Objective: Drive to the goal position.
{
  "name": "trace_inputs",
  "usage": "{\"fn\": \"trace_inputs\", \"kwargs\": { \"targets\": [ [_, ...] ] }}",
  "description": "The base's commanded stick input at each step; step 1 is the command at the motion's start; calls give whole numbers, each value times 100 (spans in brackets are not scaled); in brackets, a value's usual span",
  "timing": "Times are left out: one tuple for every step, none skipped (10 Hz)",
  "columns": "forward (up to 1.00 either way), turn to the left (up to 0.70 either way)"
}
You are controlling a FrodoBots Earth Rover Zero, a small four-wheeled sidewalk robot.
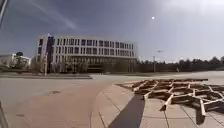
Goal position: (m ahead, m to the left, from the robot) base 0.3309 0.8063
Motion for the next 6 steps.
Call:
{"fn": "trace_inputs", "kwargs": {
  "targets": [
    [5,0],
    [5,0],
    [5,0],
    [5,0],
    [5,0],
    [4,0]
  ]
}}
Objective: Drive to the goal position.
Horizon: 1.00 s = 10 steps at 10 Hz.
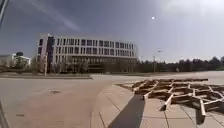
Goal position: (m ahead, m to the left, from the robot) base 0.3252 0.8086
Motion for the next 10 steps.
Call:
{"fn": "trace_inputs", "kwargs": {
  "targets": [
    [5,0],
    [5,0],
    [5,0],
    [5,0],
    [4,0],
    [4,0],
    [5,0],
    [5,0],
    [5,0],
    [5,0]
  ]
}}
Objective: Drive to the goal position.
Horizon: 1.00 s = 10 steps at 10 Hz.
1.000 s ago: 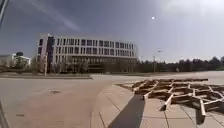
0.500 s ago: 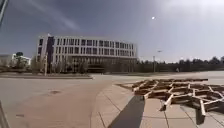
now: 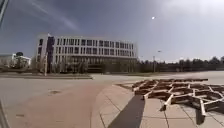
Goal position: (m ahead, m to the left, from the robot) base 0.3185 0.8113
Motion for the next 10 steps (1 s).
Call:
{"fn": "trace_inputs", "kwargs": {
  "targets": [
    [5,0],
    [5,0],
    [5,0],
    [5,0],
    [5,0],
    [5,0],
    [5,0],
    [5,0],
    [5,0],
    [5,0]
  ]
}}
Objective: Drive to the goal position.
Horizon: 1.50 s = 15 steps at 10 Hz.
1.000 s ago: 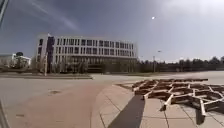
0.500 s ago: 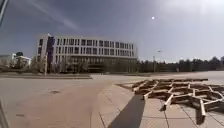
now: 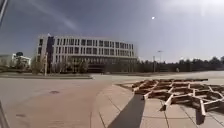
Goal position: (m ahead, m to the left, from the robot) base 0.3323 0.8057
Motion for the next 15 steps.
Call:
{"fn": "trace_inputs", "kwargs": {
  "targets": [
    [5,0],
    [5,0],
    [5,0],
    [5,0],
    [5,0],
    [5,0],
    [5,0],
    [5,0],
    [5,0],
    [5,0],
    [5,0],
    [5,0],
    [5,0],
    [5,0],
    [5,0]
  ]
}}
